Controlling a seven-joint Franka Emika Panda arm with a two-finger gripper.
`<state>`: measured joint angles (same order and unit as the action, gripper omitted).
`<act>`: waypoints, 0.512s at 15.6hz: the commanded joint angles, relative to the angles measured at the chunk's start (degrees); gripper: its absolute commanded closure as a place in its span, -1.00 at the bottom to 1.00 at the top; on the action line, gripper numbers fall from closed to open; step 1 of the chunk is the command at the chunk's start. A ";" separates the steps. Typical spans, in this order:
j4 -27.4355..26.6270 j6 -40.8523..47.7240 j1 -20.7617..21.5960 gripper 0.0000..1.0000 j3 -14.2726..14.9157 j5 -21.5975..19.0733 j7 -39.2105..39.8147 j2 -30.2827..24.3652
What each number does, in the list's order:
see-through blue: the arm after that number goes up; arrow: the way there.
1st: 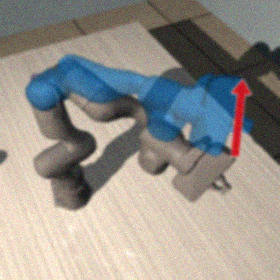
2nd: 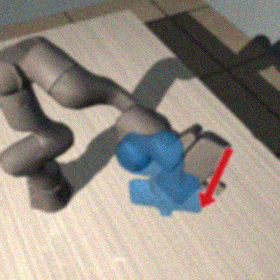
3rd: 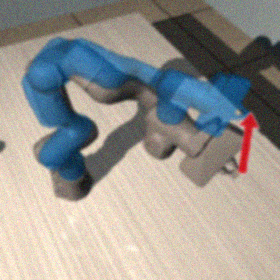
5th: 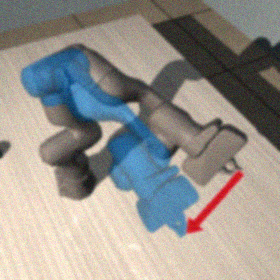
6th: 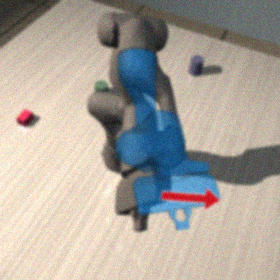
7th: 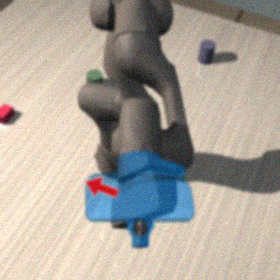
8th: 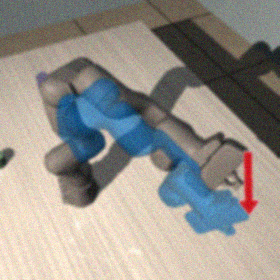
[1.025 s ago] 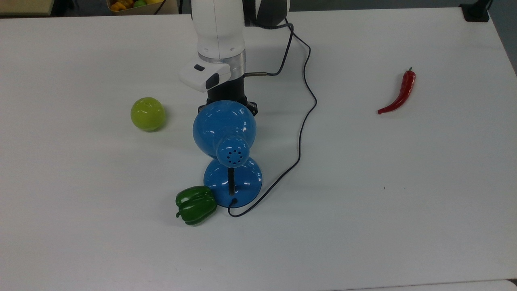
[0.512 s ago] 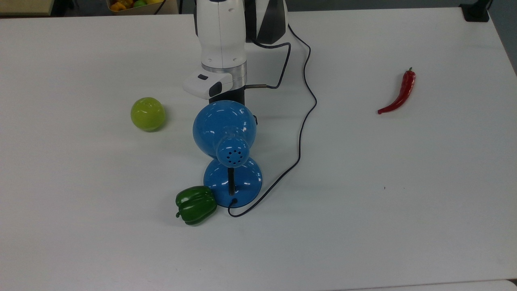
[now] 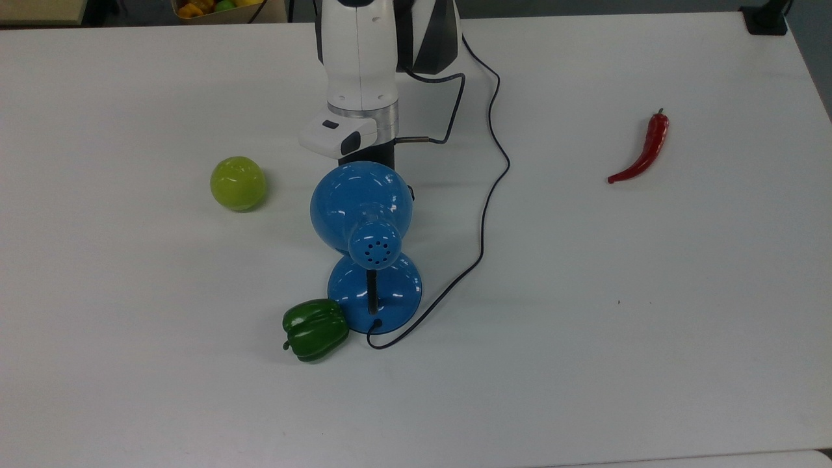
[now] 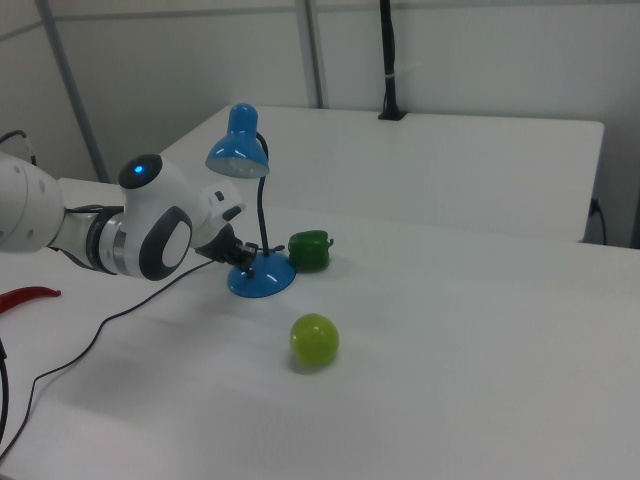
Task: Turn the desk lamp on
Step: 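Lower the gripper and press the switch on the lamp base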
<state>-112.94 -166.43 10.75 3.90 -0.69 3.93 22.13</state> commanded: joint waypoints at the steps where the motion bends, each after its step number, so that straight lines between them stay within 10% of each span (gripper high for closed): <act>1: -1.06 -1.97 0.06 1.00 0.06 1.22 -1.21 0.19; 8: -0.79 -5.57 -0.02 1.00 0.32 1.22 -1.21 1.86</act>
<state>-113.02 -169.69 10.69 3.90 -0.67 3.93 23.39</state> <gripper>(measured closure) 0.991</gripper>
